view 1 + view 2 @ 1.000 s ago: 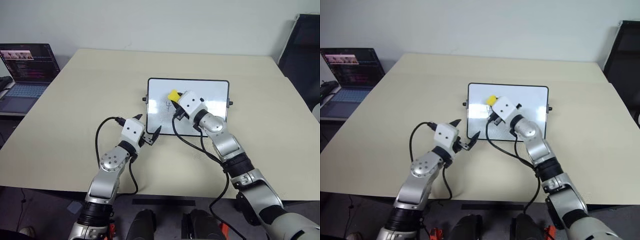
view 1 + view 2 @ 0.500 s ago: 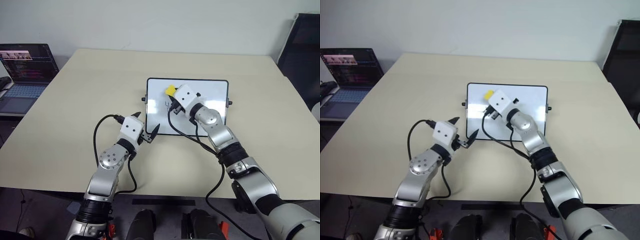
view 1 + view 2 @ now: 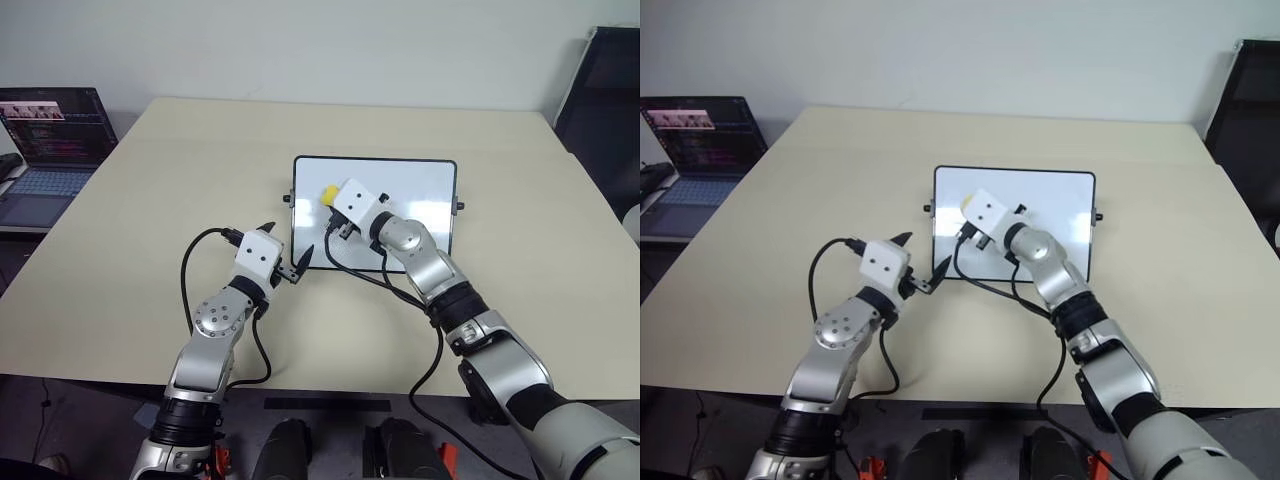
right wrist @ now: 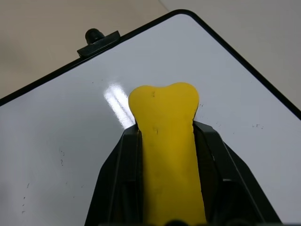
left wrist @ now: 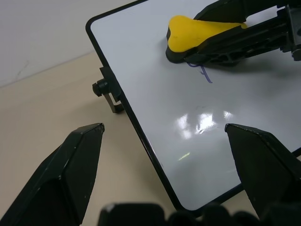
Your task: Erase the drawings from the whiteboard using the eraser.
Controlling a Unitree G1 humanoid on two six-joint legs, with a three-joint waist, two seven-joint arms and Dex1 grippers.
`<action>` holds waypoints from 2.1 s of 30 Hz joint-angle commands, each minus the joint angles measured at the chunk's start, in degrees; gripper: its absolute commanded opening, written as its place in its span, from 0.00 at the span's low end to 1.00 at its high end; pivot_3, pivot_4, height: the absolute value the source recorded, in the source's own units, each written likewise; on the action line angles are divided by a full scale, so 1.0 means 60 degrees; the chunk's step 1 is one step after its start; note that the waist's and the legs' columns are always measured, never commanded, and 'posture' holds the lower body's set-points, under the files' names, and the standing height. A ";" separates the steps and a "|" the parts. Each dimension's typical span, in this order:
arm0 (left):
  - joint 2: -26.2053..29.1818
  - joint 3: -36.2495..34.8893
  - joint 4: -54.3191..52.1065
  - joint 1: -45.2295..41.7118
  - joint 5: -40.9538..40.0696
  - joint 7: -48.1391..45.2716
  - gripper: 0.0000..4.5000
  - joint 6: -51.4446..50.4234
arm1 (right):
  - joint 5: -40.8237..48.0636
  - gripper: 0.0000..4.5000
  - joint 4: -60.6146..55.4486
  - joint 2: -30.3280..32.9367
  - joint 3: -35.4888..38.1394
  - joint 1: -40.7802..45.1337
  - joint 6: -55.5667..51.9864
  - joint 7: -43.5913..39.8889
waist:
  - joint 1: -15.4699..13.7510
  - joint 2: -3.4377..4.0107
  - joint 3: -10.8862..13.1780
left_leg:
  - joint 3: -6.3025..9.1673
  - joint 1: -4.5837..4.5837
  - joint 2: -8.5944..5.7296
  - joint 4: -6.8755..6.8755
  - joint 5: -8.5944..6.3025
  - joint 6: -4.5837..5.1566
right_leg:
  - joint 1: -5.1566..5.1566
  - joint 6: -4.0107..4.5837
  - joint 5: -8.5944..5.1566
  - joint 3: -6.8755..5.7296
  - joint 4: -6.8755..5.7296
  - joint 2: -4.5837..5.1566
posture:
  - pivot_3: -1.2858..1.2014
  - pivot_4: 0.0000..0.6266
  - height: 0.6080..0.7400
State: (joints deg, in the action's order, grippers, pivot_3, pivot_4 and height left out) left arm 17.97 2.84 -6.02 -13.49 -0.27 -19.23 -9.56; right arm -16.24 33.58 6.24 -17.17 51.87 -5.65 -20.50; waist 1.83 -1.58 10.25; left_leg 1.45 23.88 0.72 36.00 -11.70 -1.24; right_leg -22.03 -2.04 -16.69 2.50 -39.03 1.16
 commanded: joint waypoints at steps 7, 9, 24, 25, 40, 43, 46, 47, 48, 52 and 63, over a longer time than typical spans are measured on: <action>-0.0005 -0.0118 -0.0230 -0.0313 0.0025 0.0081 1.00 0.0115 | 0.0049 0.25 -0.0020 0.0099 0.0356 0.0551 -0.0072 0.0163 | 0.0000 0.0000 0.0000 | -0.0001 0.0000 -0.0001 0.0002 0.0000 0.0000 | 0.0000 0.0000 0.0000 0.0000 -0.0001 0.0000 | 0.52 0.24 1.00; -0.0008 -0.0115 -0.0213 -0.0321 0.0024 0.0077 1.00 0.0131 | 0.0070 0.25 0.0056 0.0145 0.0456 0.0690 -0.0010 0.0282 | 0.0000 0.0000 0.0000 | 0.0000 0.0001 -0.0001 0.0001 0.0000 0.0000 | 0.0000 0.0000 0.0000 -0.0001 0.0000 0.0000 | 0.52 0.24 1.00; -0.0046 -0.0110 -0.0203 -0.0340 0.0064 0.0116 1.00 0.0159 | -0.0366 0.25 -0.0081 0.0405 -0.0663 0.0237 -0.0609 -0.1400 | 0.0002 0.0000 0.0000 | 0.0001 -0.0003 0.0001 0.0003 0.0000 0.0000 | 0.0003 0.0001 0.0001 -0.0001 -0.0004 -0.0001 | 0.52 0.24 1.00; -0.0051 -0.0112 -0.0217 -0.0325 0.0069 0.0126 1.00 0.0155 | -0.0378 0.25 -0.0172 0.0426 -0.0733 0.0155 -0.0663 -0.1473 | 0.0002 0.0000 0.0000 | 0.0001 -0.0003 0.0001 0.0004 0.0000 0.0000 | 0.0004 0.0001 0.0001 -0.0002 -0.0004 -0.0001 | 0.52 0.24 1.00; -0.0013 -0.0100 -0.0264 -0.0192 0.0040 0.0128 1.00 0.0173 | -0.0180 0.25 -0.2102 0.0811 -0.0499 -0.1095 -0.1244 -0.1398 | -0.0021 -0.0002 -0.0002 | 0.0010 -0.0018 -0.0001 0.0013 0.0001 0.0000 | 0.0027 0.0000 0.0001 -0.0009 0.0000 -0.0001 | 0.52 0.24 1.00; -0.0048 -0.0039 -0.0104 -0.0331 0.0037 0.0078 1.00 0.0234 | 0.0030 0.25 -0.1904 0.0698 0.0033 -0.0750 -0.0741 -0.0630 | -0.0026 -0.0002 -0.0001 | 0.0010 -0.0017 -0.0002 0.0012 0.0002 0.0000 | 0.0027 0.0000 0.0001 -0.0010 0.0003 -0.0001 | 0.52 0.24 1.00; -0.0095 0.0026 0.0044 -0.0472 0.0042 0.0035 1.00 0.0296 | 0.0165 0.25 -0.1550 0.0621 0.0509 -0.0443 -0.0314 0.0116 | -0.0024 -0.0002 -0.0001 | 0.0005 -0.0011 -0.0003 0.0008 0.0001 -0.0001 | 0.0017 0.0000 0.0001 -0.0007 0.0004 -0.0002 | 0.52 0.24 1.00; -0.0102 0.0045 0.0086 -0.0500 0.0045 0.0022 1.00 0.0317 | 0.0129 0.25 -0.1406 0.0633 0.0567 -0.0362 -0.0229 0.0245 | -0.0018 -0.0002 -0.0001 | 0.0005 -0.0008 -0.0003 0.0006 0.0001 -0.0001 | 0.0013 0.0000 0.0001 -0.0008 0.0004 -0.0002 | 0.52 0.24 1.00; -0.0107 0.0056 0.0115 -0.0518 0.0044 0.0014 1.00 0.0333 | 0.0090 0.25 -0.1254 0.0649 0.0604 -0.0287 -0.0203 0.0343 | -0.0015 -0.0002 -0.0001 | 0.0001 -0.0003 -0.0003 0.0002 0.0001 -0.0002 | 0.0007 0.0000 0.0001 -0.0005 0.0006 -0.0002 | 0.52 0.24 1.00; -0.0105 0.0042 0.0165 -0.0536 0.0038 -0.0025 1.00 0.0376 | -0.0061 0.25 -0.0930 0.0720 0.0481 -0.0143 -0.0305 0.0315 | 0.0007 0.0000 0.0000 | -0.0006 0.0008 0.0000 -0.0010 0.0000 -0.0003 | -0.0009 0.0001 0.0000 0.0002 0.0010 -0.0001 | 0.52 0.24 1.00; 0.0009 -0.0162 0.0016 -0.0380 0.0084 0.0109 1.00 0.0319 | -0.0198 0.25 -0.0980 0.0536 -0.0467 -0.0795 -0.0605 -0.0819 | 0.0007 -0.0001 -0.0001 | -0.0003 -0.0005 0.0002 0.0001 0.0001 -0.0001 | 0.0003 0.0002 0.0001 0.0001 0.0000 -0.0003 | 0.52 0.24 1.00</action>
State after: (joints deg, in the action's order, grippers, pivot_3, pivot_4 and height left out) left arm 17.68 2.96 -3.88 -15.77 -0.02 -19.21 -8.34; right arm -16.81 27.26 9.33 -19.55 47.74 -8.35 -24.92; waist 1.87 -1.59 10.24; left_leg 1.44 23.85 0.73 36.01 -11.69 -1.25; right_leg -22.01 -2.03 -16.68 2.50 -39.03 1.15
